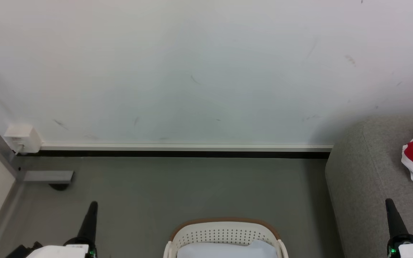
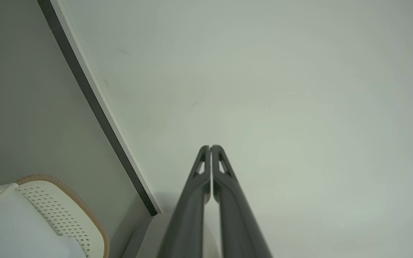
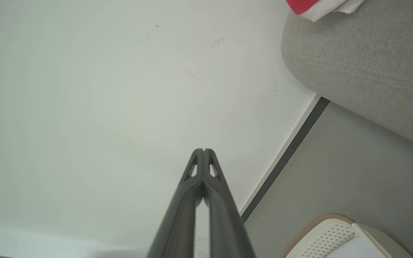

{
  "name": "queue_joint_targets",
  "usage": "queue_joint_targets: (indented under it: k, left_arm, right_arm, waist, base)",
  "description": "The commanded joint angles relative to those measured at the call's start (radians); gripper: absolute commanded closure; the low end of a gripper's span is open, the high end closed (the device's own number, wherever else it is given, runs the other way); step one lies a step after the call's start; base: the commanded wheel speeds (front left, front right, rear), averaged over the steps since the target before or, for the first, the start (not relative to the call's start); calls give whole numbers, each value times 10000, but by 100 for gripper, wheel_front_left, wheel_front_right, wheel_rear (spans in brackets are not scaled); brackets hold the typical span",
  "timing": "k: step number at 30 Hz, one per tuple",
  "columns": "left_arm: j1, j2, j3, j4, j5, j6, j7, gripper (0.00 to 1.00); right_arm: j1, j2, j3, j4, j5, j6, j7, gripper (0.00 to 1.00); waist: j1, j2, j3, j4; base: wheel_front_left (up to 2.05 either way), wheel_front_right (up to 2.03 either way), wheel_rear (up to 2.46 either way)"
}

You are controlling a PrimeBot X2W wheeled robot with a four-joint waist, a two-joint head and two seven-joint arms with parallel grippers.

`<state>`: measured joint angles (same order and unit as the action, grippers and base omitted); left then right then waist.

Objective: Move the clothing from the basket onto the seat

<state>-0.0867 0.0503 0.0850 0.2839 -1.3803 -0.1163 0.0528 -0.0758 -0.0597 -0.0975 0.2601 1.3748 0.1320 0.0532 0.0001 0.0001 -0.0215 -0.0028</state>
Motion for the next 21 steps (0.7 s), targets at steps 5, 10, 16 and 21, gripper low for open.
queue_joint_targets:
  k: [5,10,16,21]
  left_arm:
    - [-178,31,94,-148,-558,-92,174,100]
    - [-196,26,143,-204,-898,-94,268,100]
    - [-215,22,204,-267,-1350,-124,373,100]
    - [-236,17,243,-315,-1699,-146,465,100]
  right_arm:
    - [-206,10,-61,-98,536,-19,166,100]
    - [-262,30,-89,-118,930,-20,258,100]
    - [-293,52,-121,-138,1354,-21,375,100]
    - [-329,69,-148,-158,1741,-22,461,100]
  waist:
    - [0,-1,41,5]
    - [0,-1,79,9]
    - [0,-1,125,14]
    - [0,-1,164,19]
  base:
    - [0,0,0]
    - [0,0,0]
    - [0,0,0]
    - [0,0,0]
